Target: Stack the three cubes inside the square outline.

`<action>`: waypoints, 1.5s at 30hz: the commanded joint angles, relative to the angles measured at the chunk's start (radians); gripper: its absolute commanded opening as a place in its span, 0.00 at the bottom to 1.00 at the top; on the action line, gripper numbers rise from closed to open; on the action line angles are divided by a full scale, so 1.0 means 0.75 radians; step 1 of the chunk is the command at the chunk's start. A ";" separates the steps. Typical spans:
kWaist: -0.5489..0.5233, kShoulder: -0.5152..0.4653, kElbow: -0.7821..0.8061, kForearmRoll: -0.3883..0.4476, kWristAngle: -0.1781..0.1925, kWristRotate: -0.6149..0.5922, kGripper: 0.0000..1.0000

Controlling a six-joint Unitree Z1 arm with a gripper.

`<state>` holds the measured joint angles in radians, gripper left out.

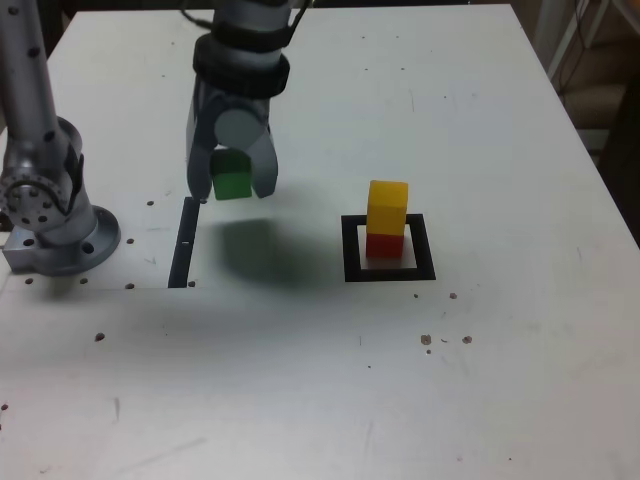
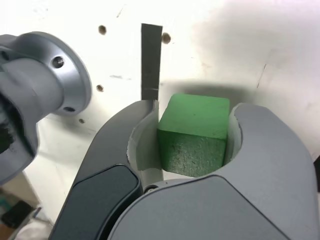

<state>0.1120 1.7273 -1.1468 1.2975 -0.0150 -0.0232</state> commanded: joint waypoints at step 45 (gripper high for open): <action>-0.188 0.484 -1.030 0.454 -0.037 0.158 0.27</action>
<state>-0.0283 2.0856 -1.9148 1.6222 -0.0412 0.0936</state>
